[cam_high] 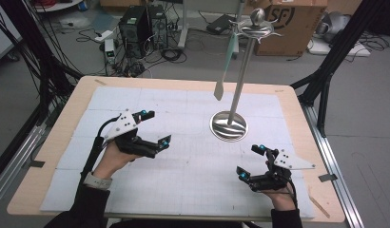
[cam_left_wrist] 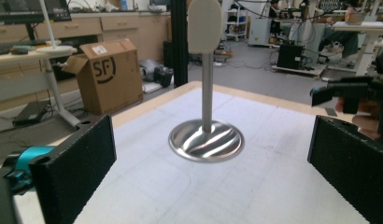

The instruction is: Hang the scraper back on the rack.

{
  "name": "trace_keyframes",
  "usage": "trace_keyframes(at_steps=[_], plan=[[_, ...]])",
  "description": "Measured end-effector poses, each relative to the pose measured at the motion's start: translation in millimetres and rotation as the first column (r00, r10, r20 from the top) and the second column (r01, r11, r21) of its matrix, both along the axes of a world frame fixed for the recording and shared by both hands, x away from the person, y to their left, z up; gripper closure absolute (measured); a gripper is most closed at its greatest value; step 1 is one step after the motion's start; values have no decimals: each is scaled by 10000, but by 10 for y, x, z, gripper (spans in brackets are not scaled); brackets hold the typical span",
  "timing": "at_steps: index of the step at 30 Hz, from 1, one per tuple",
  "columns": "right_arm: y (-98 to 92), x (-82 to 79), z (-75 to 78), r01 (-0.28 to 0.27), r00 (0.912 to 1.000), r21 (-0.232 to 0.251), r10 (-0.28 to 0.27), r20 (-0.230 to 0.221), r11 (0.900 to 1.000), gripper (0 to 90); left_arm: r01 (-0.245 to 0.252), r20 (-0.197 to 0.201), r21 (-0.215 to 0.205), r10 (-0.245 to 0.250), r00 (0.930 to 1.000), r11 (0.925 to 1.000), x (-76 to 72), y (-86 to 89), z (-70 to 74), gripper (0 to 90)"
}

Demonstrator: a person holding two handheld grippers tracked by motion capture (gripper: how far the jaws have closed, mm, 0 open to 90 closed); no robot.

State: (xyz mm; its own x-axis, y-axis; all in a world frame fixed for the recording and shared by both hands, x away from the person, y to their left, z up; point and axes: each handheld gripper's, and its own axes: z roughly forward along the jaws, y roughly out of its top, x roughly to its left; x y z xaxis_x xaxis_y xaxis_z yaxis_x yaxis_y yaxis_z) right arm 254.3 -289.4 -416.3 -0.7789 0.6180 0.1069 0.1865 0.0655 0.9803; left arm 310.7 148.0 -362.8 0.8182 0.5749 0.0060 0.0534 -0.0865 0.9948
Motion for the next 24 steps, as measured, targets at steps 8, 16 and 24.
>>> trace_keyframes(at_steps=[8,16,24], plan=[[-5,19,0,12,10000,31,-12,-52,10000,2,-464,-323,-348,452,9985,9983,-80,279,-219,17],[5,32,-6,5,10000,-38,-5,-46,10000,2,-1180,-439,-233,1169,9922,9927,-214,505,-383,16],[18,44,-14,0,10000,-127,-1,-53,9999,2,-1474,-781,-289,1448,9864,9887,-298,670,-523,16]])
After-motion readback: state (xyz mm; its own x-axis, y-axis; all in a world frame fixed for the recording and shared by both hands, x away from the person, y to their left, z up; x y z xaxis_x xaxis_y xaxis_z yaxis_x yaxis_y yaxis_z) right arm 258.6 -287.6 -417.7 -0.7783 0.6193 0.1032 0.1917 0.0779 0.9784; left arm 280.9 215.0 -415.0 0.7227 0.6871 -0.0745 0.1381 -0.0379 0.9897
